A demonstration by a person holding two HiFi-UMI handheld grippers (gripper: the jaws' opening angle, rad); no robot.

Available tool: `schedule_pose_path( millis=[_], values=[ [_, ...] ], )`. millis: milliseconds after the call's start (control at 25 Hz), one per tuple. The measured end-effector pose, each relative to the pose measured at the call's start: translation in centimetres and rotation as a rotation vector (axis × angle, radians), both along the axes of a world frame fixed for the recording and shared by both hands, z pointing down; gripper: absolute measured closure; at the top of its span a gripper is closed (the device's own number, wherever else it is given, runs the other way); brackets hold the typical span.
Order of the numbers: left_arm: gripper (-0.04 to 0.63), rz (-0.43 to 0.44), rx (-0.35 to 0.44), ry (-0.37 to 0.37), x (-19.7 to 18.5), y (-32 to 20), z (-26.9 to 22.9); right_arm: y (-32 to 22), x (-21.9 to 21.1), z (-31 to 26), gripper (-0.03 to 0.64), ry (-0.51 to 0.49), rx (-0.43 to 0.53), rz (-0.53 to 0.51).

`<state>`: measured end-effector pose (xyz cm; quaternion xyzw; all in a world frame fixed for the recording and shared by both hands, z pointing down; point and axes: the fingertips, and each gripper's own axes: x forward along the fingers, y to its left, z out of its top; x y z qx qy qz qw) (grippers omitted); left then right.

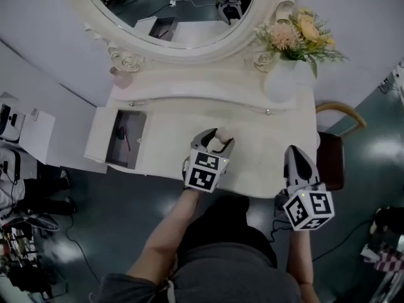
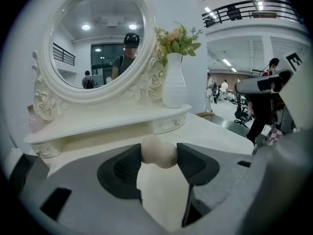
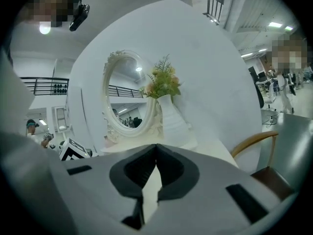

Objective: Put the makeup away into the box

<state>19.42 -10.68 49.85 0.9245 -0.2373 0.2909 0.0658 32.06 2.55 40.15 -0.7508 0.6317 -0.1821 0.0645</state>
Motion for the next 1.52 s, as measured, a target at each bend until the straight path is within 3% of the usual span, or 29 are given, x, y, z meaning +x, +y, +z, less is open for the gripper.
schedule_pose_path(
  millis=[480,880,1520],
  values=[
    [0.367,-0.217,0.056,0.027,-7.2,-1.9,-2.8,-3.7,-5.4,-0.9,0.612,0.003,0.028,-0.213],
    [0.368,-0.380,0.092,0.031,-15.3,-3.6,-4.1,-7.1,-12.3,-1.2,0.612,0.003,0.034,-0.387],
    [0.370,-0.501,0.106,0.044,-26.2,-10.7,-4.5,-15.3,-22.5,-1.2,0.612,0.029,0.024,-0.508]
  ],
)
